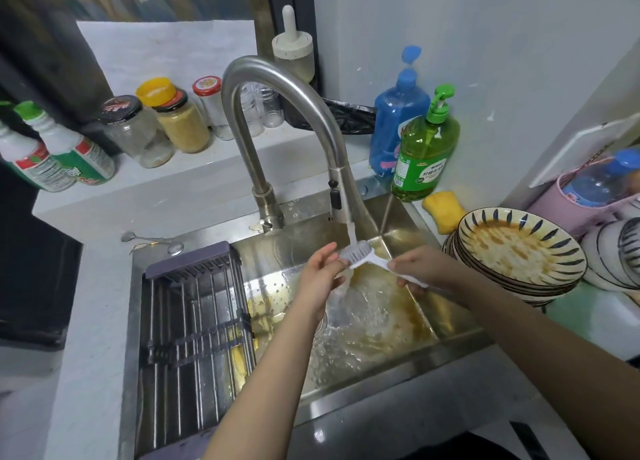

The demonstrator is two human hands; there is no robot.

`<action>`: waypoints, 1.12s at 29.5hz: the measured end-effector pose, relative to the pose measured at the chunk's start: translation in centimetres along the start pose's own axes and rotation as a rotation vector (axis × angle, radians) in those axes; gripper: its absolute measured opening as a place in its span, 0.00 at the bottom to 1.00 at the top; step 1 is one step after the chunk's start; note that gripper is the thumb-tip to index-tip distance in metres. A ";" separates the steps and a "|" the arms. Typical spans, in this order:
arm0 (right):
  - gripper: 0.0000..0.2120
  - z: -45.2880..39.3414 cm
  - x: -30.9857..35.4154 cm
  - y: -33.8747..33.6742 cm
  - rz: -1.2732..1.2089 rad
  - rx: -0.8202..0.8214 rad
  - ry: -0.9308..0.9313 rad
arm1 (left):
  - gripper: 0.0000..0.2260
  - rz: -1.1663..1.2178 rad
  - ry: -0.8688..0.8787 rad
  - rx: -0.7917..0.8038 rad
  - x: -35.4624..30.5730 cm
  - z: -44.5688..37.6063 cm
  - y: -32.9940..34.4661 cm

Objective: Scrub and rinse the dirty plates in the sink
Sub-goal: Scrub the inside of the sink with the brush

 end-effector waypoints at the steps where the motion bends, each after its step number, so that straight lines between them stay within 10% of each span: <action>1: 0.07 0.2 0.6 -0.3 0.126 0.018 -0.036 | 0.22 -0.057 0.015 0.024 -0.1 0.2 0.1; 8: 0.08 1.0 5.9 -3.7 1.076 -0.109 -0.147 | 0.34 -0.515 0.114 0.212 -0.2 1.7 3.1; 18: 0.12 4.3 10.7 -11.5 1.514 -0.233 -0.250 | 0.35 -0.553 0.338 0.181 -4.7 1.8 11.3; 25: 0.12 7.1 11.6 -17.6 1.451 -0.598 -0.454 | 0.14 -0.473 0.350 0.048 -8.4 2.4 15.1; 30: 0.14 10.5 11.8 -22.4 0.910 -1.296 -0.748 | 0.14 -0.200 0.345 -0.020 -11.6 2.8 18.5; 33: 0.14 11.5 12.1 -25.0 0.339 -1.059 -0.456 | 0.13 -0.100 0.394 -0.018 -14.0 3.4 20.0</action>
Point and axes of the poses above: each hand's wrist, its own z-axis away from the middle knuckle, its own y-axis out of the palm, x = y × z, the point moved 4 cm from there along -z, towards the middle knuckle, and after that the axes turned 12 degrees about z, right-handed, at the moved point
